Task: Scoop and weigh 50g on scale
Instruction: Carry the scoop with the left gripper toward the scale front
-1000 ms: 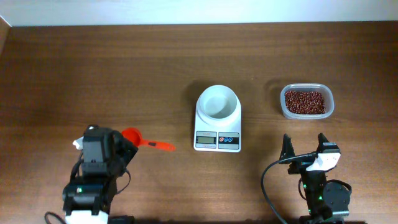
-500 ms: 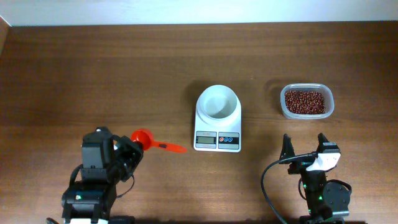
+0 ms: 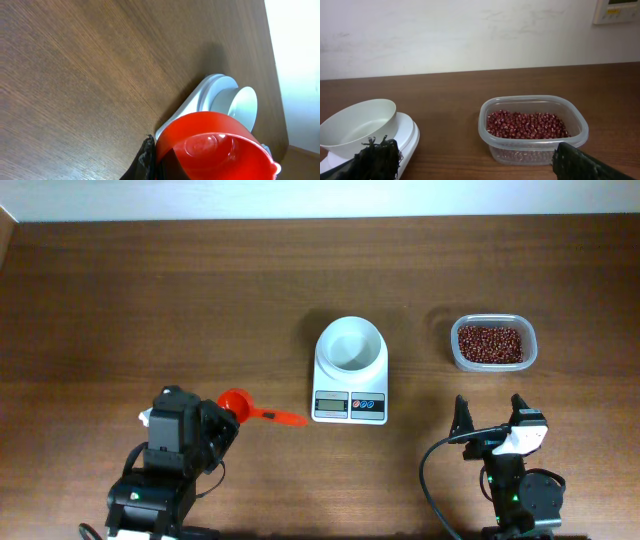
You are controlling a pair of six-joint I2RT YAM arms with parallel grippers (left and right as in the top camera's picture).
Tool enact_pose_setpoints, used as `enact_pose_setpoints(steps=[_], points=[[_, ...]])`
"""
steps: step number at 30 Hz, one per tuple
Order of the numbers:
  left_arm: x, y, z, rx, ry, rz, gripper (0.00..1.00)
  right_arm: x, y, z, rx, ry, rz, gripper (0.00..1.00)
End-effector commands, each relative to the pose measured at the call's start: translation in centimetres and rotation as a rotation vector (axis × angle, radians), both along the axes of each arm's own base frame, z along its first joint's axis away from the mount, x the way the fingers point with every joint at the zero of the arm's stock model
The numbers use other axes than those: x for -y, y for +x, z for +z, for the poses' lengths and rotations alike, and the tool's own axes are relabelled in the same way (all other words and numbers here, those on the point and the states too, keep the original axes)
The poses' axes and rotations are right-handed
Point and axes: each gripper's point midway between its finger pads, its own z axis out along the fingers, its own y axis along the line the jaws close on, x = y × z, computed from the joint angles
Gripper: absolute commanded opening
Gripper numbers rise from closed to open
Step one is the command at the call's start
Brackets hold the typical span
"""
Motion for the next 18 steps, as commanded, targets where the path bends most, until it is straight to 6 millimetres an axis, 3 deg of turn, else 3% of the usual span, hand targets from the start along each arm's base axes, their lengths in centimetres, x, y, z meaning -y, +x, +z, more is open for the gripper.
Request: enact_pose_setpoints(steps=[1, 5, 14, 18], points=[[-0.2, 0.0, 0.3, -0.006, 0.010, 0.015, 0.00, -0.1, 0.0, -0.2, -0.002, -0.001, 0.003, 0.99], [-0.7, -0.1, 0.1, -0.024, 0.030, 0.035, 0.00, -0.1, 0.0, -0.2, -0.002, -0.001, 0.003, 0.99], [-0.4, 1.1, 4.0, -0.201, 0.081, -0.003, 0.00, -0.1, 0.0, -0.3, -0.004, -0.001, 0.003, 0.99], [3.5, 1.2, 4.7, -0.235, 0.105, -0.154, 0.00, -0.1, 0.0, -0.3, -0.004, -0.001, 0.003, 0.99]])
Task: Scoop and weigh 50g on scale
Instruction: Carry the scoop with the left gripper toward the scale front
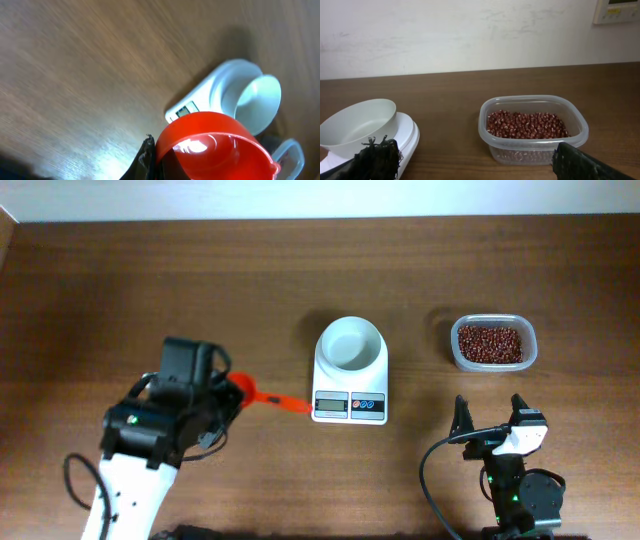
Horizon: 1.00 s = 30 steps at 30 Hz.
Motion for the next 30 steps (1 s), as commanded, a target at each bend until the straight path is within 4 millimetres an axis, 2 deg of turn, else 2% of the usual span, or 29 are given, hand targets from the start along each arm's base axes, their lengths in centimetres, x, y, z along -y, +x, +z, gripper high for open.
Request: enact_pose_setpoints(steps=[1, 3, 5, 10, 13, 16, 21, 25, 30], points=[[2.7, -0.2, 0.8, 0.018, 0.018, -0.126, 0.00, -0.1, 0.0, -0.3, -0.004, -0.001, 0.003, 0.99], [3.9, -0.7, 0.8, 0.021, 0.026, -0.166, 0.00, -0.1, 0.0, -0.3, -0.004, -0.001, 0.003, 0.99], [4.2, -0.8, 0.7, 0.019, 0.025, -0.181, 0.00, -0.1, 0.0, -0.3, -0.004, -0.001, 0.003, 0.99], [4.1, -1.1, 0.6, 0.005, 0.029, -0.175, 0.00, -0.1, 0.0, -0.3, -0.004, -0.001, 0.003, 0.99], [3.7, -2.3, 0.0, -0.063, 0.004, -0.063, 0.00, -0.1, 0.0, -0.3, -0.004, -0.001, 0.003, 0.99], [2.2, -3.6, -0.6, -0.108, 0.083, 0.068, 0.00, -0.1, 0.0, -0.3, -0.004, -0.001, 0.003, 0.99], [2.7, -3.4, -0.4, -0.085, 0.094, 0.046, 0.00, -0.1, 0.0, -0.3, -0.004, -0.001, 0.003, 0.99], [3.9, -2.9, -0.1, -0.067, 0.037, 0.029, 0.00, -0.1, 0.0, -0.3, -0.004, -0.001, 0.003, 0.99], [2.8, -4.0, -0.6, -0.112, 0.092, 0.031, 0.00, -0.1, 0.0, -0.3, -0.004, -0.001, 0.003, 0.99]])
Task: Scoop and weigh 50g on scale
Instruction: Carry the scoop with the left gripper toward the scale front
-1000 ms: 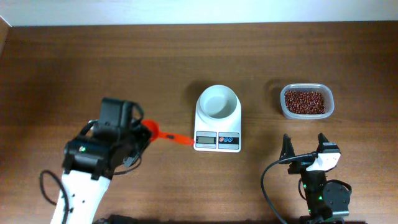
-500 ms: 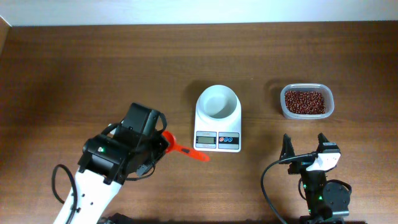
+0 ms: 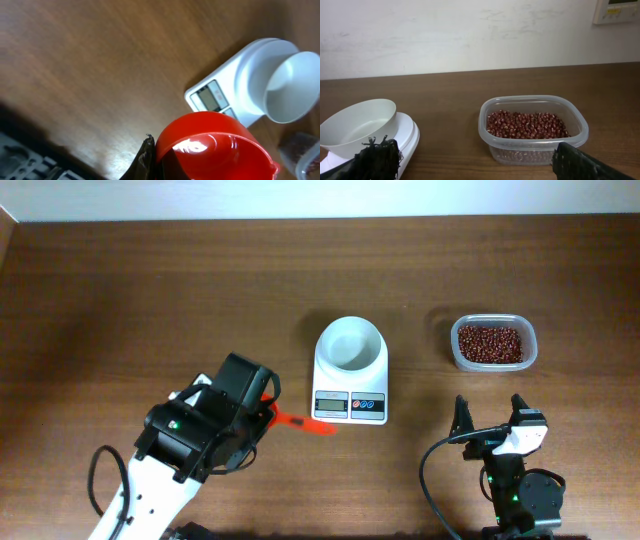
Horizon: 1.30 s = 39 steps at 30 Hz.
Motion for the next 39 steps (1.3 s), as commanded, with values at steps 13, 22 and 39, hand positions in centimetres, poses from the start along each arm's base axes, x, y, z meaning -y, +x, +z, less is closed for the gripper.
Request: enact_pose_setpoints(steps=[13, 22, 39], points=[[1.3, 0.2, 0.5, 0.057, 0.104, -0.166, 0.00, -0.1, 0.0, -0.3, -0.004, -0.002, 0.004, 0.99], [2.3, 1.1, -1.9, -0.024, 0.151, -0.182, 0.00, -0.1, 0.0, -0.3, -0.004, -0.002, 0.004, 0.99], [2.0, 1.0, -1.9, -0.032, 0.087, 0.067, 0.00, -0.9, -0.1, -0.3, -0.009, 0.078, 0.039, 0.99]])
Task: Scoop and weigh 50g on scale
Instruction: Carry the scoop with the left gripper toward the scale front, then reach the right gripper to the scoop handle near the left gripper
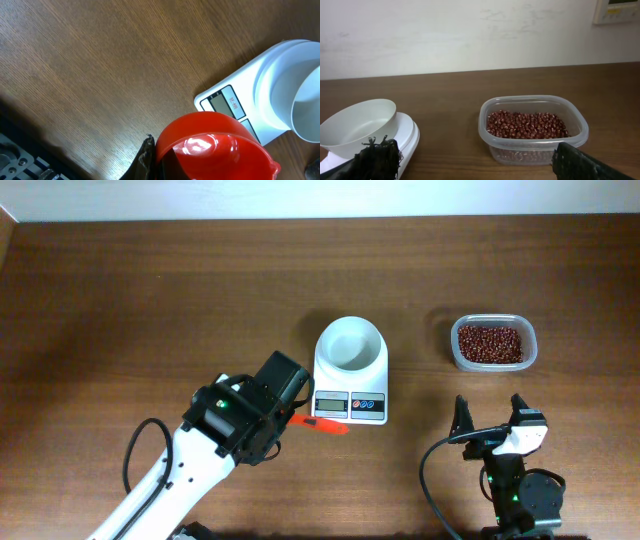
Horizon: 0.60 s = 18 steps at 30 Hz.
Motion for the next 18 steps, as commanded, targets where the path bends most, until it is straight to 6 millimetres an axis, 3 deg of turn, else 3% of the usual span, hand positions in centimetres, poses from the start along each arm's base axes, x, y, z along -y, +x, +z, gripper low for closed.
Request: enact_pose_setpoints(steps=[1, 3, 5, 6, 10, 14, 18], points=[[0.1, 0.5, 0.6, 0.029, -0.003, 0.029, 0.00, -1.3, -0.1, -0.2, -0.013, 0.139, 0.059, 0.99], [0.2, 0.6, 0.6, 0.035, -0.017, 0.066, 0.00, -4.1, -0.7, 0.1, -0.058, 0.403, 0.207, 0.99], [0.2, 0.6, 0.6, 0.036, -0.017, 0.067, 0.00, -7.0, -1.8, 0.5, -0.117, 0.539, 0.376, 0.99], [0.2, 0.6, 0.6, 0.036, -0.017, 0.067, 0.00, -9.0, -3.1, 0.6, -0.190, 0.643, 0.499, 0.99], [0.2, 0.6, 0.6, 0.035, -0.018, 0.066, 0.00, -13.6, -7.9, 0.8, -0.488, 0.917, 0.812, 0.99], [0.4, 0.8, 0.7, 0.042, -0.028, 0.065, 0.01, -13.6, -7.9, 0.9, -0.487, 0.922, 0.813, 0.99], [0.4, 0.8, 0.7, 0.041, -0.028, 0.065, 0.00, -13.1, -7.1, 0.9, -0.382, 0.790, 0.798, 0.99]])
